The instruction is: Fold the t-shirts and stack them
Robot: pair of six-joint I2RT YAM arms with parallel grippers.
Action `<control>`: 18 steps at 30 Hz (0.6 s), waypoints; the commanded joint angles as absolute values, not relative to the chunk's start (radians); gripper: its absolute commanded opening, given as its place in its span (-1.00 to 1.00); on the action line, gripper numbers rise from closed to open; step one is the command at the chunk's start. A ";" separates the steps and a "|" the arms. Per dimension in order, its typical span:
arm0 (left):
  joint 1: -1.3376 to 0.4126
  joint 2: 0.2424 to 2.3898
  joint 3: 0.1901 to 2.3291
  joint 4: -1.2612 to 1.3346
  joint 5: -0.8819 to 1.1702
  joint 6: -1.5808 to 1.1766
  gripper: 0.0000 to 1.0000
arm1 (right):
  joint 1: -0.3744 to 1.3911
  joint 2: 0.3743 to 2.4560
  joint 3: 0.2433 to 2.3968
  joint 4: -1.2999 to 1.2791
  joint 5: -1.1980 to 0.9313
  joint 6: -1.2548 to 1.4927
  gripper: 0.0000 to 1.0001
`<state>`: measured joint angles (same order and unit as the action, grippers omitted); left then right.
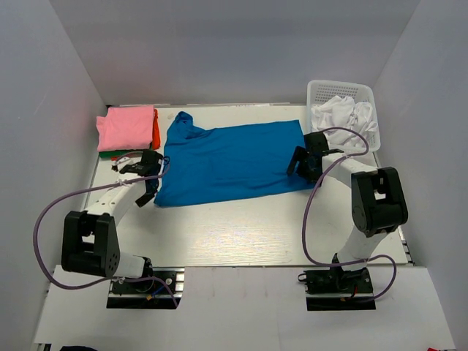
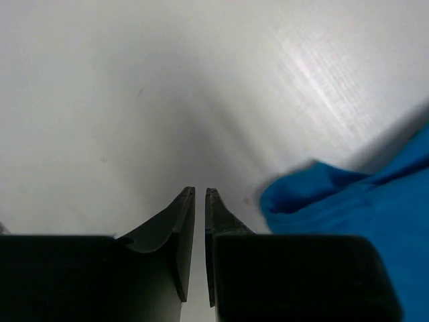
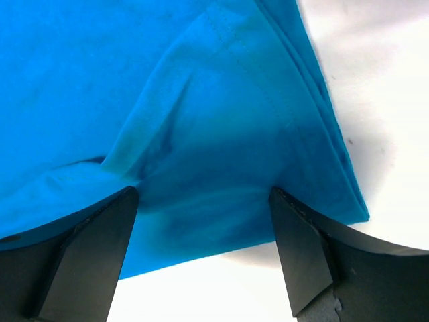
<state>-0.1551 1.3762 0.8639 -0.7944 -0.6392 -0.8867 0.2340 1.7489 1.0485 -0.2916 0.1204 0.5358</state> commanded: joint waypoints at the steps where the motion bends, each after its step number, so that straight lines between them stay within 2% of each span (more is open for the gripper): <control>1: -0.152 1.381 0.883 -0.963 -0.600 -1.029 -0.55 | 0.224 1.700 1.020 -0.365 0.164 0.540 0.71; 4: -0.152 1.335 0.884 -0.913 -0.560 -0.976 -0.28 | 0.230 1.663 1.023 -0.356 0.135 0.515 0.77; 5: -0.152 1.316 0.893 -0.884 -0.516 -0.948 0.06 | 0.239 1.652 1.017 -0.347 0.124 0.515 0.77; 6: -0.162 1.281 0.893 -0.812 -0.491 -0.922 0.27 | 0.241 1.622 1.012 -0.342 0.126 0.502 0.80; 7: -0.163 1.264 0.893 -0.772 -0.464 -0.872 0.37 | 0.244 1.615 1.011 -0.328 0.121 0.497 0.80; 8: -0.175 1.249 0.893 -0.735 -0.407 -0.844 0.71 | 0.250 1.605 1.011 -0.327 0.126 0.492 0.80; 9: -0.175 1.237 0.893 -0.695 -0.375 -0.818 0.92 | 0.250 1.588 1.012 -0.324 0.139 0.479 0.80; 10: -0.175 1.236 0.884 -0.617 -0.344 -0.796 1.00 | 0.252 1.569 1.012 -0.327 0.146 0.482 0.80; 14: -0.175 1.253 0.874 -0.428 -0.120 -0.686 1.00 | 0.262 1.534 0.996 -0.276 0.155 0.469 0.80; 18: -0.184 1.388 0.900 -0.360 -0.032 -0.666 1.00 | 0.267 1.581 1.009 -0.255 0.130 0.474 0.80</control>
<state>-0.1741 1.3224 0.8711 -0.4793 -0.1692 -0.7277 0.2626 1.5612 1.0077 -0.2958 0.1337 0.4889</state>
